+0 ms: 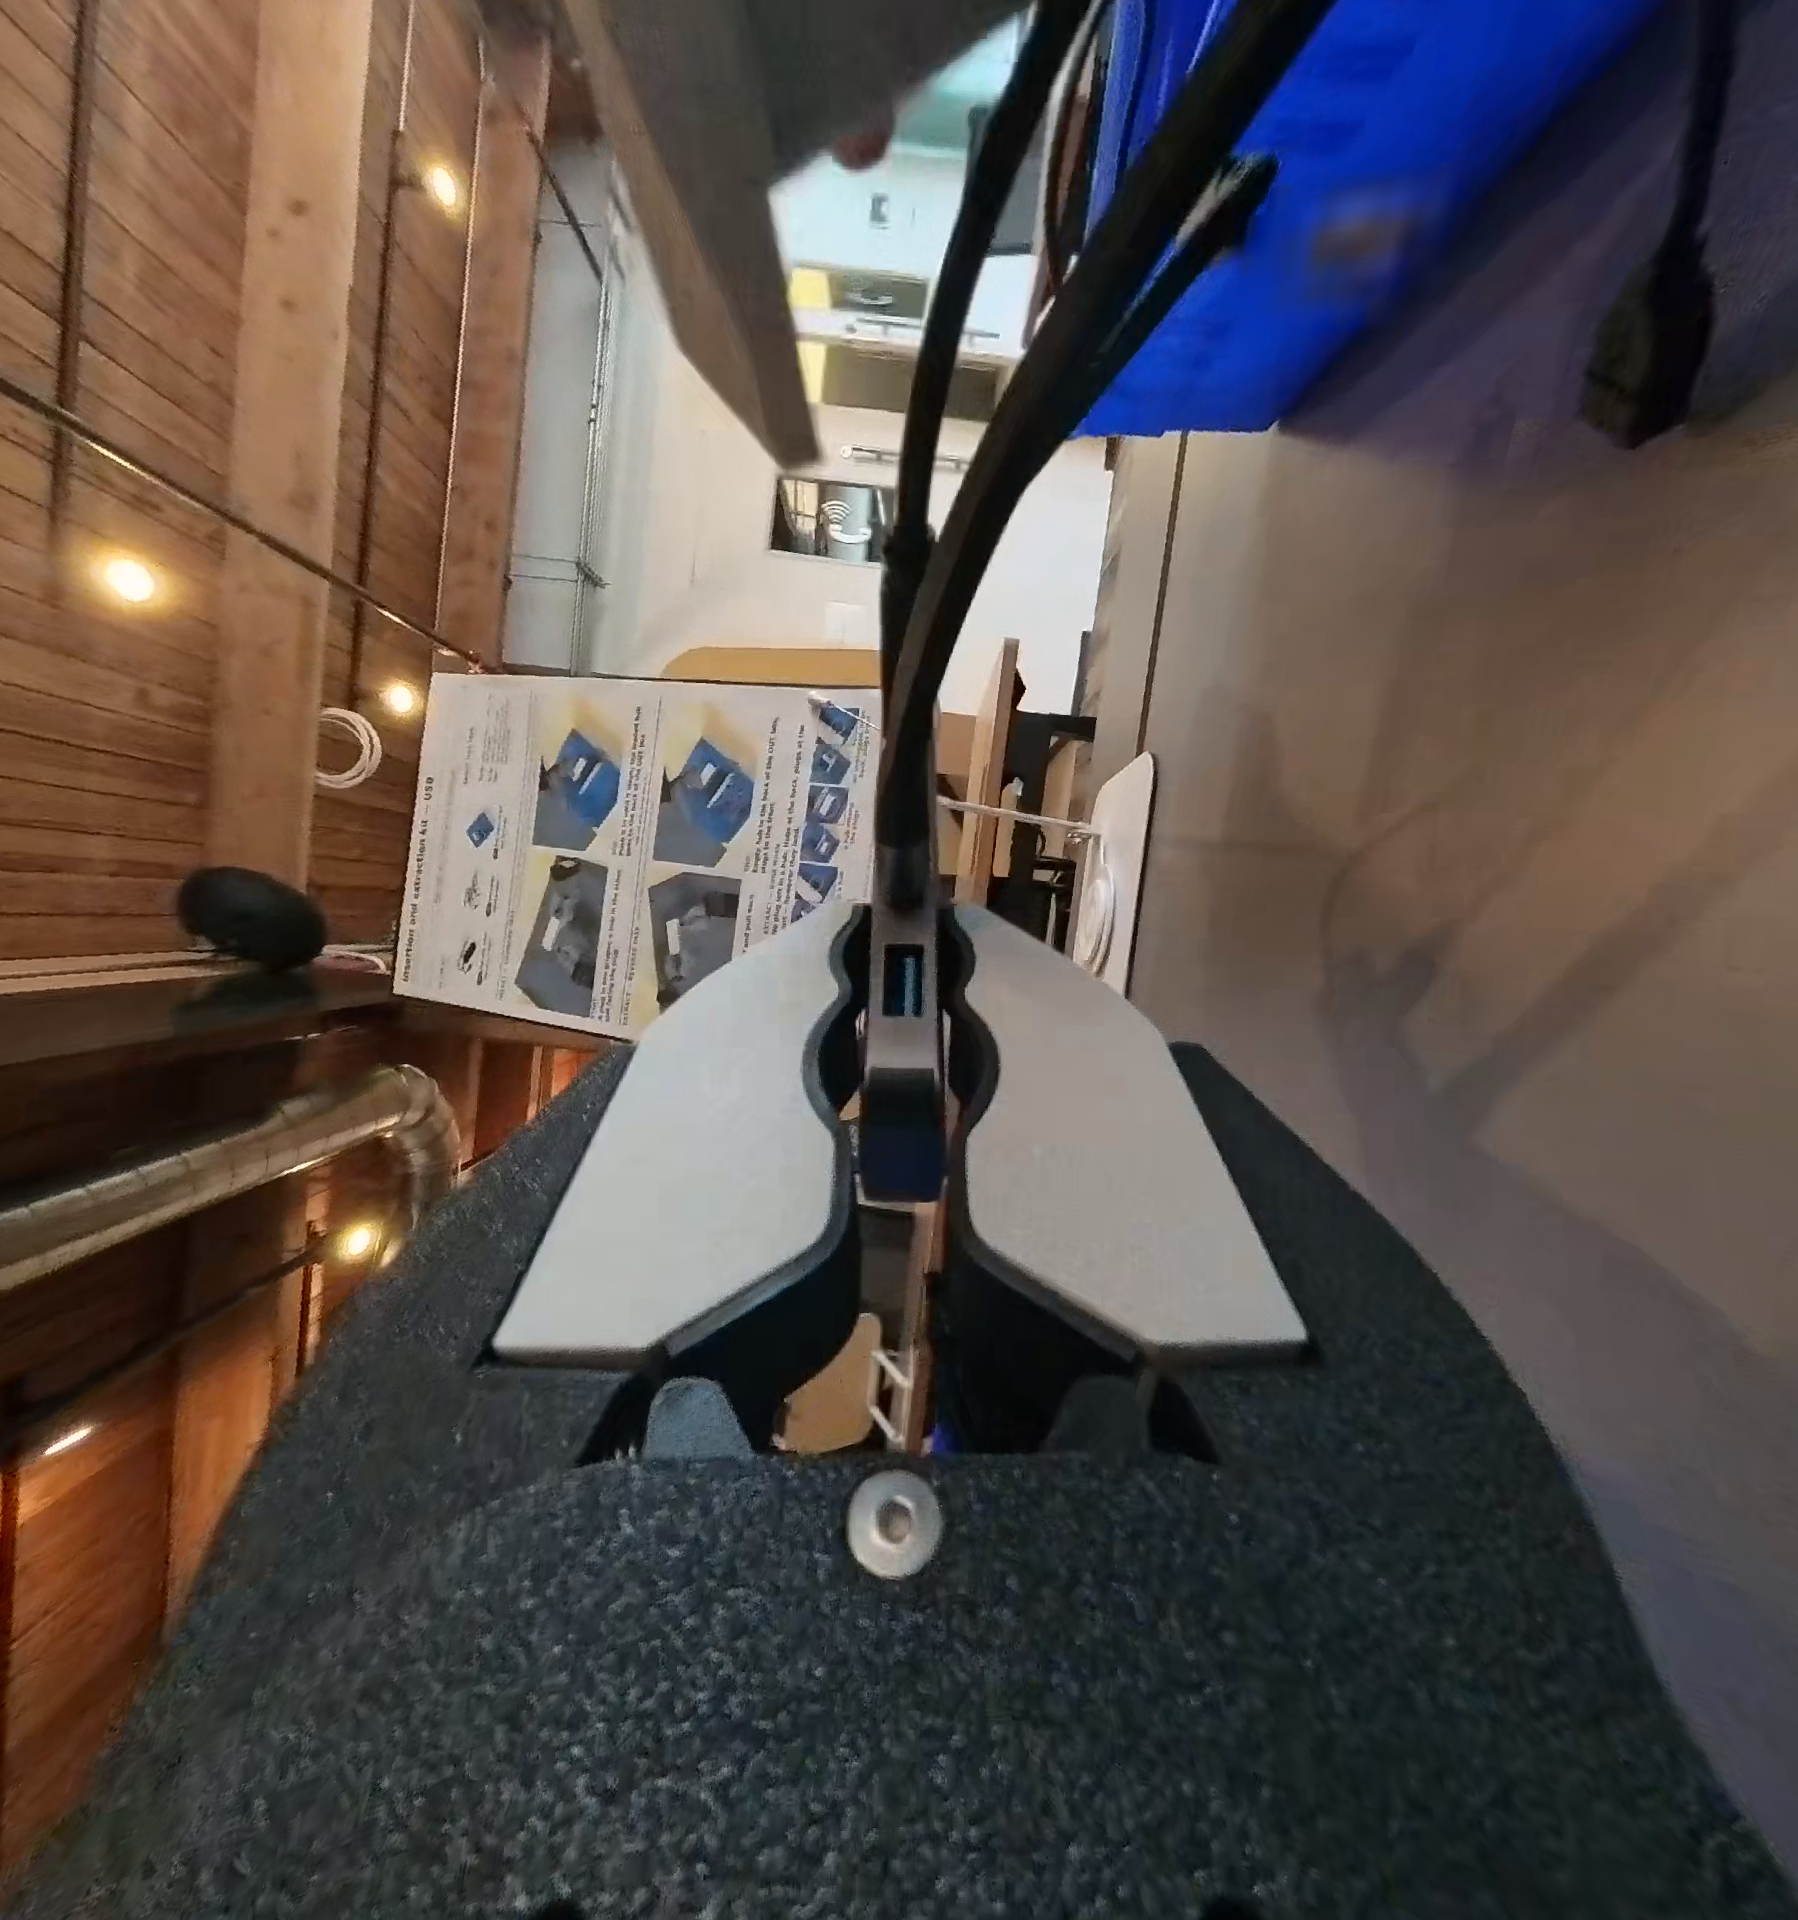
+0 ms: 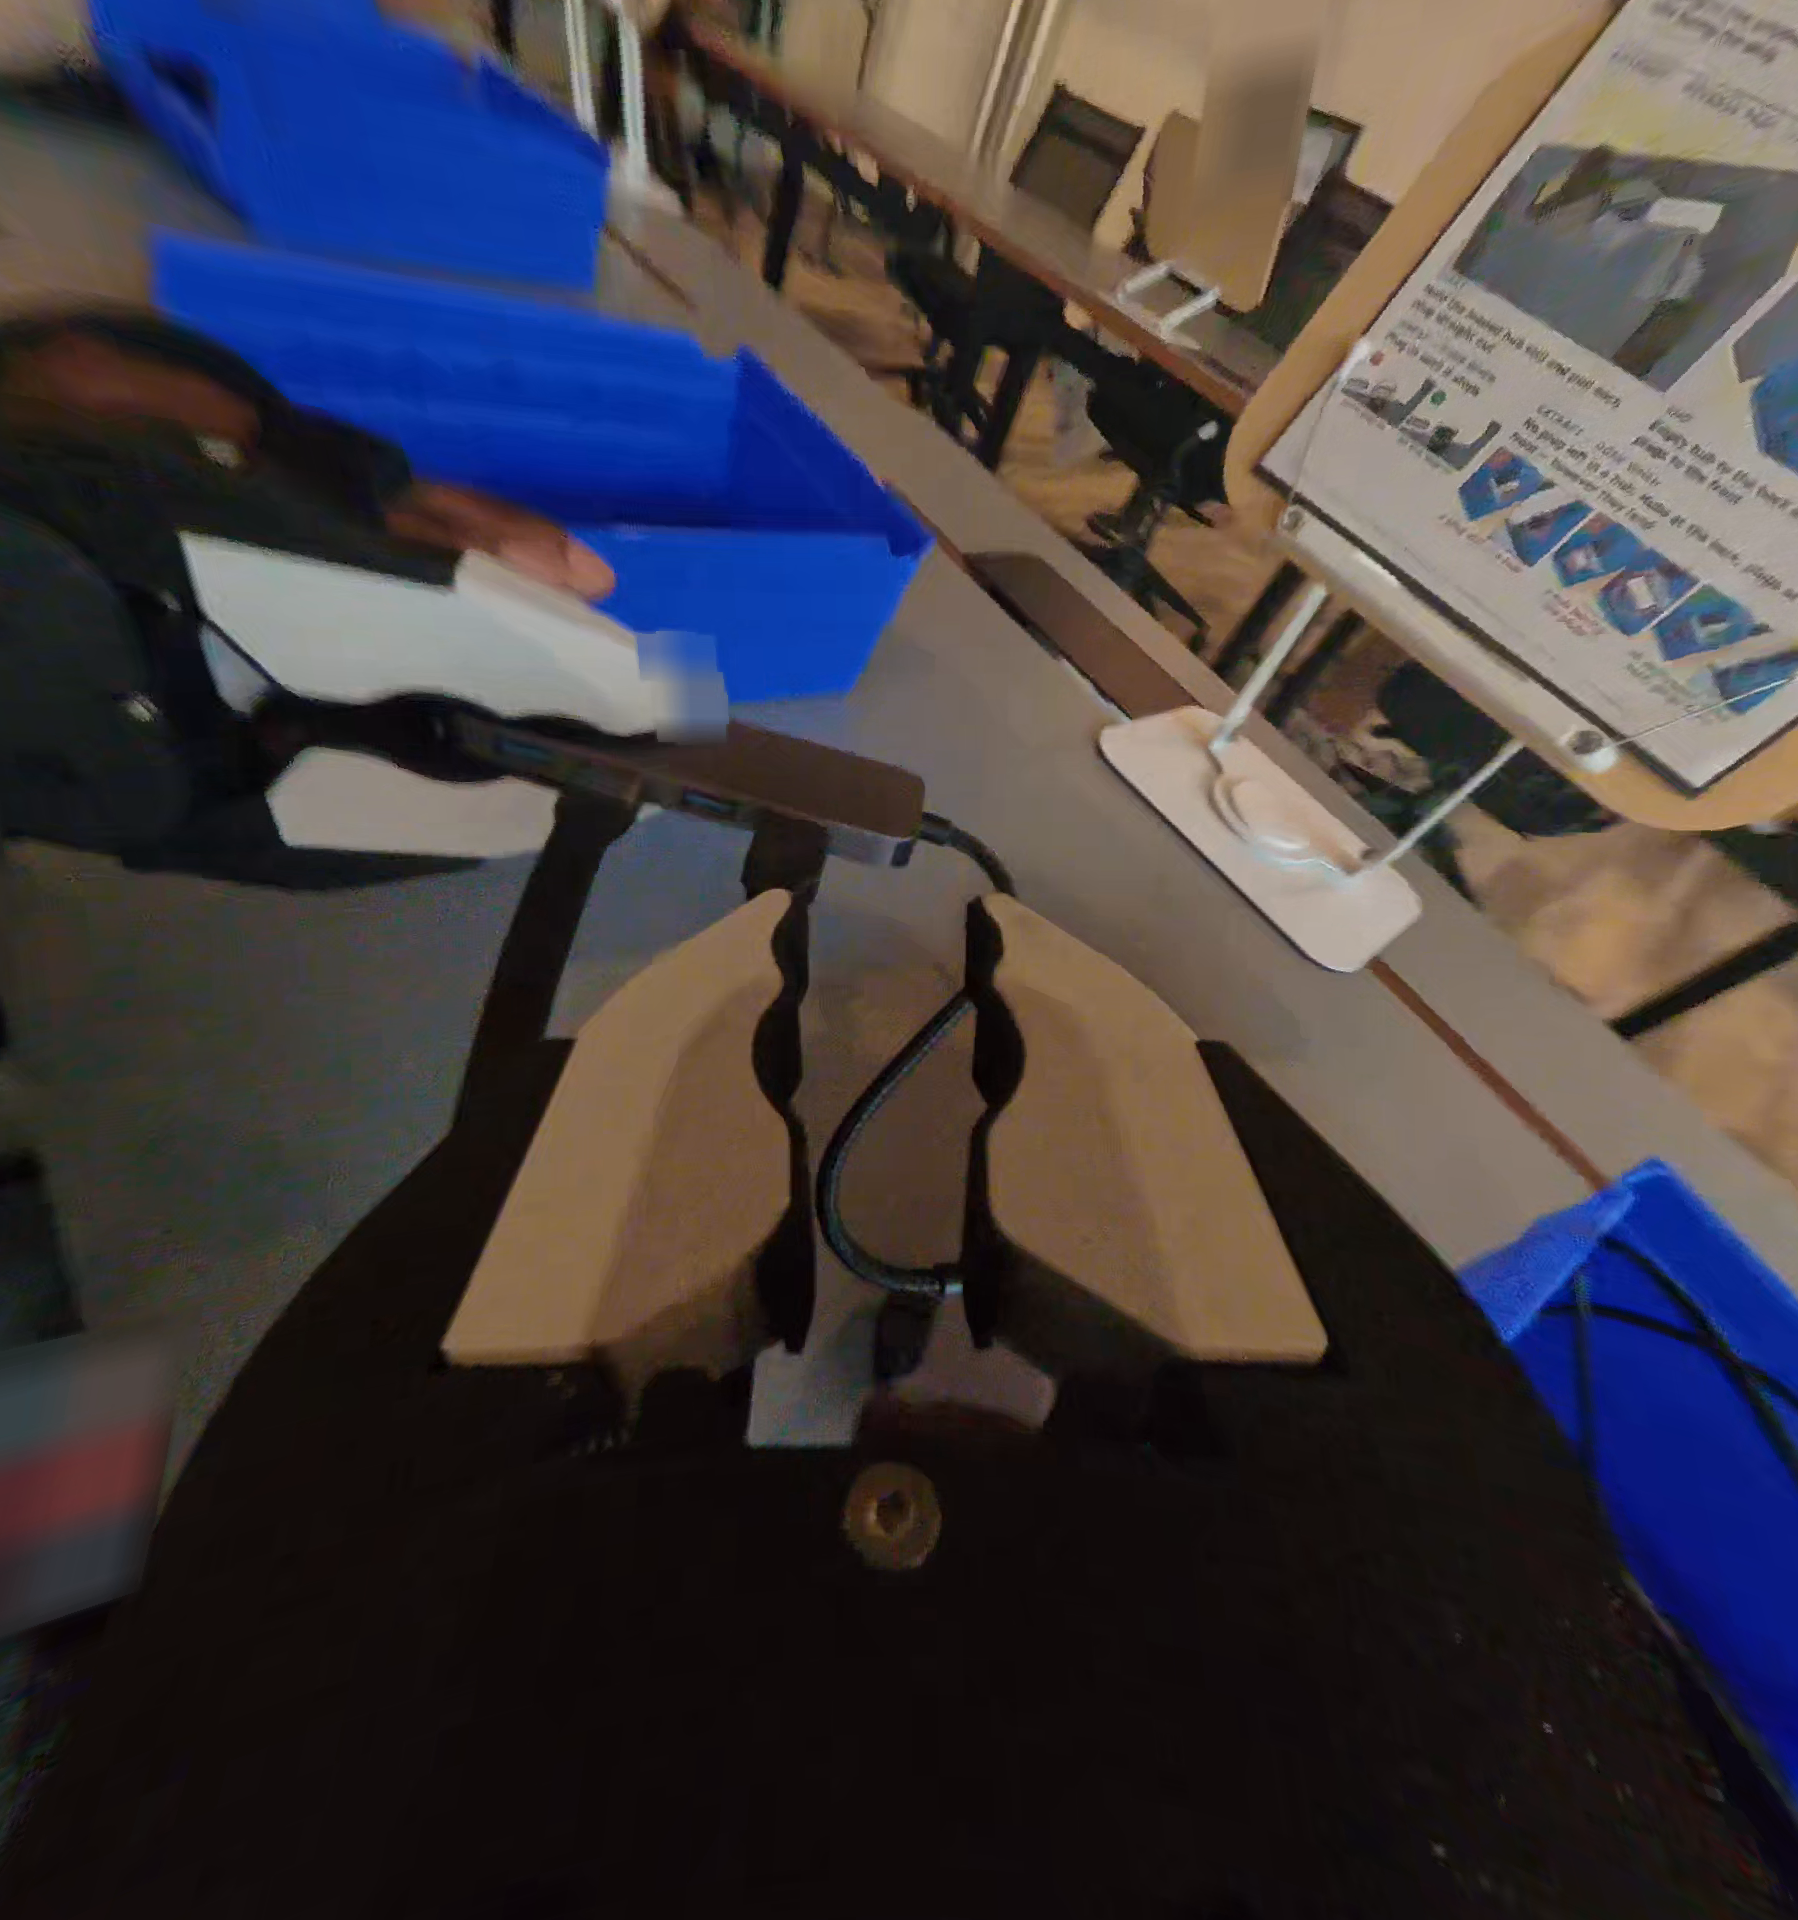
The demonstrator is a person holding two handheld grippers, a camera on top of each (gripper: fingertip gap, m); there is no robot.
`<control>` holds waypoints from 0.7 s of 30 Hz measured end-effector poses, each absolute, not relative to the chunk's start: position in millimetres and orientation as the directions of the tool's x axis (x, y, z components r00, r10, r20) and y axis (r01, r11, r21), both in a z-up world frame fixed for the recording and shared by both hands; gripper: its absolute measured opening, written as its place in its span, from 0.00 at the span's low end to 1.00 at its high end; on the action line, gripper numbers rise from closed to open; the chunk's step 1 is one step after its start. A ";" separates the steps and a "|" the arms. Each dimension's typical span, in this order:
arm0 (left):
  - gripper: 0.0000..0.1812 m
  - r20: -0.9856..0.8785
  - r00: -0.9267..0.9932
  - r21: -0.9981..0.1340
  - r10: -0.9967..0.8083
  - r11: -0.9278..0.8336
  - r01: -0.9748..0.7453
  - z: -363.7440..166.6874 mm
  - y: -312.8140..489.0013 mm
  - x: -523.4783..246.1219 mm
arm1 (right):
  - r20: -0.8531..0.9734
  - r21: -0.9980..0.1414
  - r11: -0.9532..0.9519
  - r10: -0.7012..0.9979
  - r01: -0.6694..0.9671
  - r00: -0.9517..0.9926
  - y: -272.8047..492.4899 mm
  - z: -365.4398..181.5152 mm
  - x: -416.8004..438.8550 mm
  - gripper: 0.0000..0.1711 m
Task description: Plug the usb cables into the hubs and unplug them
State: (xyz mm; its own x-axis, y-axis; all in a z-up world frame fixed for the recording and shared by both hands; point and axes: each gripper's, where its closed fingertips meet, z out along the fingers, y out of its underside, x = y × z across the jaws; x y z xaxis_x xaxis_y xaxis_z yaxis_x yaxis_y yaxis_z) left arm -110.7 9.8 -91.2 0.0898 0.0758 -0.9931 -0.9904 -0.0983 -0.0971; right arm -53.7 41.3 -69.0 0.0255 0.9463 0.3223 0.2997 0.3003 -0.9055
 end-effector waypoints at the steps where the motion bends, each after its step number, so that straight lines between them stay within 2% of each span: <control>1: 0.07 -0.993 0.088 -0.096 0.077 -0.097 -0.991 -91.2 9.8 -110.0 | 0.365 -0.880 0.334 0.930 0.339 0.031 40.1 -75.7 -57.3 0.15; 3: 0.07 -0.996 0.060 -0.067 0.068 -0.110 -0.992 -93.5 9.5 -111.4 | 0.386 -0.862 0.344 0.921 0.373 0.043 40.4 -83.2 -62.3 0.13; 5: 0.07 -0.996 0.050 -0.059 0.071 -0.126 -0.990 -95.3 9.2 -115.2 | 0.321 -0.886 0.287 0.946 0.365 0.035 37.5 -84.7 -65.0 0.14; 7: 0.06 -0.997 0.058 -0.064 0.053 -0.126 -0.990 -98.3 9.1 -118.0 | 0.254 -0.904 0.233 0.967 0.359 0.013 33.0 -83.9 -65.0 0.25; 8: 0.07 -0.997 0.058 -0.065 0.056 -0.128 -0.990 -98.5 9.4 -119.6 | 0.240 -0.903 0.221 0.971 0.368 0.006 31.0 -83.7 -64.3 0.26; 11: 0.07 -0.997 0.059 -0.064 0.040 -0.143 -0.988 -102.5 11.7 -122.8 | 0.256 -0.892 0.239 0.967 0.383 -0.007 22.0 -83.8 -65.4 0.21; 18: 0.07 -0.997 -0.054 0.042 0.055 -0.191 -0.981 -99.4 14.4 -120.0 | 0.295 -0.807 0.244 0.955 0.538 0.011 24.0 -102.1 -76.4 0.22; 21: 0.07 -0.996 -0.075 0.063 0.054 -0.192 -0.979 -100.5 15.6 -118.6 | 0.318 -0.792 0.251 0.948 0.557 0.025 29.3 -100.2 -83.1 0.17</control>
